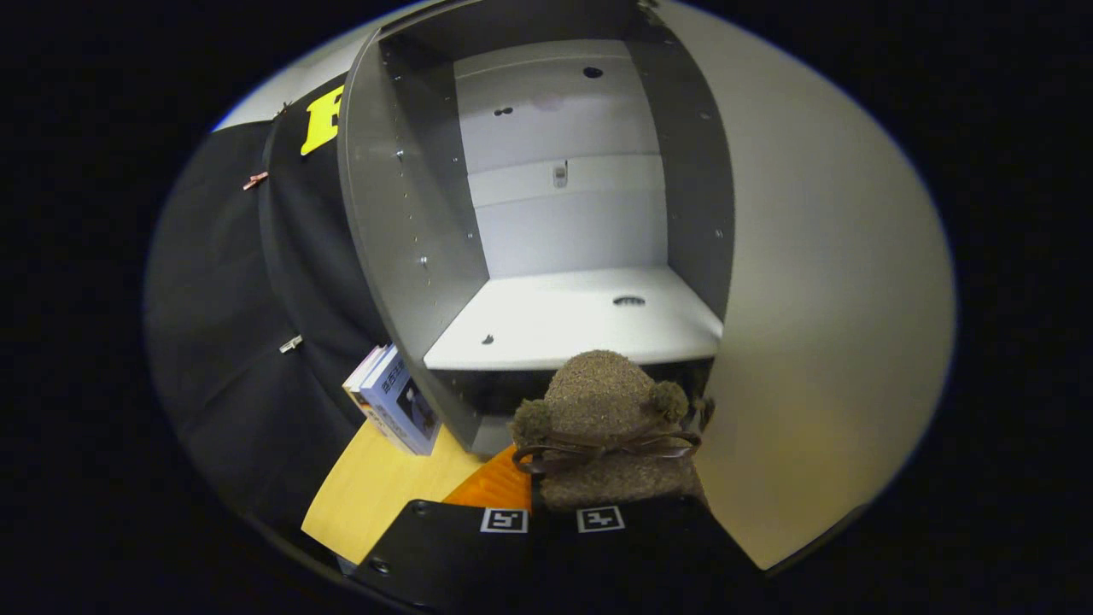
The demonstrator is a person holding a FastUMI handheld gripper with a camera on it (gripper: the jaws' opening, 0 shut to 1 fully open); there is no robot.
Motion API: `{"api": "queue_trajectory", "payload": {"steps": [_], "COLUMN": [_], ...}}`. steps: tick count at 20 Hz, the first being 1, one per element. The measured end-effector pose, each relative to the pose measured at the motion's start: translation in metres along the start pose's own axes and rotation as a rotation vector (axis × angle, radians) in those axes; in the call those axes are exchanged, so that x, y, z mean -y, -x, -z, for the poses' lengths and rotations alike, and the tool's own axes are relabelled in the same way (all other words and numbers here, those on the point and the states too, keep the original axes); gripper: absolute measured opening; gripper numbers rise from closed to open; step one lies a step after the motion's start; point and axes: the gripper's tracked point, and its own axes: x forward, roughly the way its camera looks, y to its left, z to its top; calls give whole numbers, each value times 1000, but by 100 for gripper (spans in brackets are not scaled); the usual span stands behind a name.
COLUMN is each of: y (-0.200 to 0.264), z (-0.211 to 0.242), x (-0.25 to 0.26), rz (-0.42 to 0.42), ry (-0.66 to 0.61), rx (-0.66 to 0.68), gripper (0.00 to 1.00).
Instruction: Open the shoe cabinet door, grab the shoes and put them into the shoe cabinet, then close the shoe cabinet door.
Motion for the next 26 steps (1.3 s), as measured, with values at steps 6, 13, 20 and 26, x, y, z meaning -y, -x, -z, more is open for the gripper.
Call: {"api": "queue_trajectory", "payload": {"steps": [6, 13, 20, 26], "y": [-68, -169, -238, -269], "z": [-89, -118, -111, -87], "x": [-7, 10, 26, 29], "rz": [9, 64, 111, 136], "ry": [14, 6, -19, 0], "rx": [52, 15, -45, -121], "gripper": [6, 6, 6, 9]}}
